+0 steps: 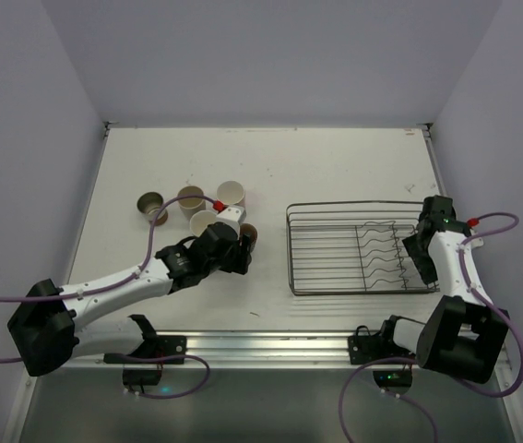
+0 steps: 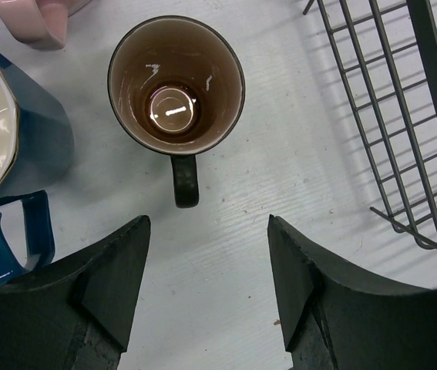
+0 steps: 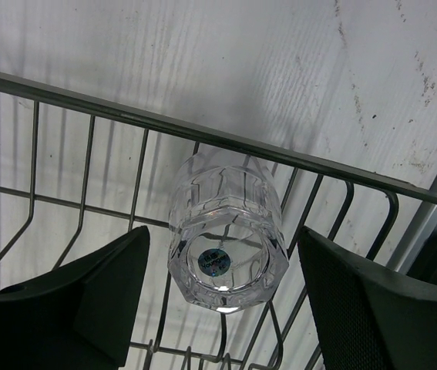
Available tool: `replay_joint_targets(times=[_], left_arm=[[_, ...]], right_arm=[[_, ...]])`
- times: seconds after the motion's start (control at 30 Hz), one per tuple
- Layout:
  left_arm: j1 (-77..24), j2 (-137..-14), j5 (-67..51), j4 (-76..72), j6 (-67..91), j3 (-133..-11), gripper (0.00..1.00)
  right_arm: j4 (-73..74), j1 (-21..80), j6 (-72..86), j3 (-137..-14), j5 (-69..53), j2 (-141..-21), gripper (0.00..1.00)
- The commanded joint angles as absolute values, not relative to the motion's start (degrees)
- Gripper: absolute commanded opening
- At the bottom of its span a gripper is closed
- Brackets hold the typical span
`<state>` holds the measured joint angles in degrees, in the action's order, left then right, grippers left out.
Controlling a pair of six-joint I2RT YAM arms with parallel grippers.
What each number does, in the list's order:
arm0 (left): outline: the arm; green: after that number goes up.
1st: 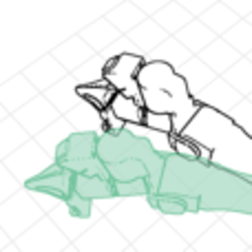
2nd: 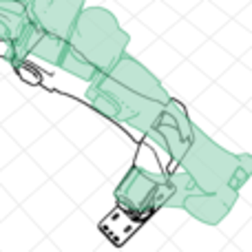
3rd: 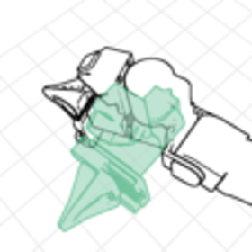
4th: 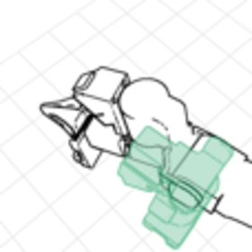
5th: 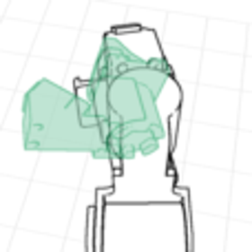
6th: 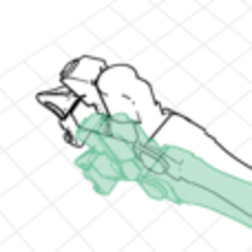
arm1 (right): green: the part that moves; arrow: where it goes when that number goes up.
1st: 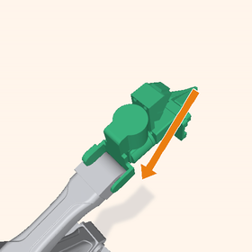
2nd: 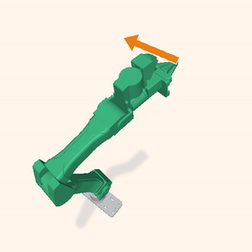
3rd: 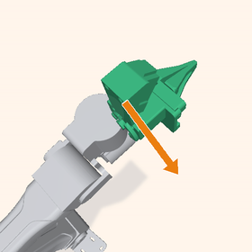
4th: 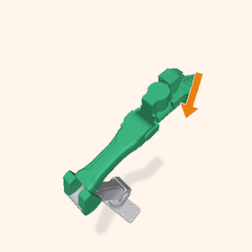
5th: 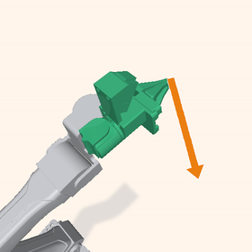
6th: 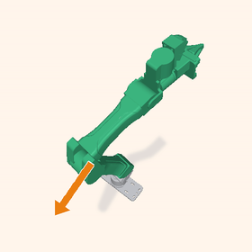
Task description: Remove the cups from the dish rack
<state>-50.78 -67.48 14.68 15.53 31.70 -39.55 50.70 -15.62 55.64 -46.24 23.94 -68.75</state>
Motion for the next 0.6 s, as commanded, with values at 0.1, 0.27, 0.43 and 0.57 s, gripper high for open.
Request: replay_joint_targets(times=[0.1,0.27,0.43,0.57], left_arm=[[-50.98,-67.59,14.15,13.8,29.8,-41.66,0.67],[-50.98,-67.85,14.06,13.71,29.79,-41.75,0.67],[-50.98,-67.76,14.06,13.8,29.79,-42.01,0.67],[-50.98,-67.85,14.06,13.8,29.88,-41.92,0.67]], right_arm=[[49.4,-16.17,55.2,-46.67,24.17,-69.43,0.66],[47.81,-16.17,53.7,-45.88,22.68,-68.47,0.29],[47.64,-16.17,53.7,-45.7,23.11,-67.5,0.0],[48.86,-16.08,53.88,-46.49,24.52,-66.62,0.0]])
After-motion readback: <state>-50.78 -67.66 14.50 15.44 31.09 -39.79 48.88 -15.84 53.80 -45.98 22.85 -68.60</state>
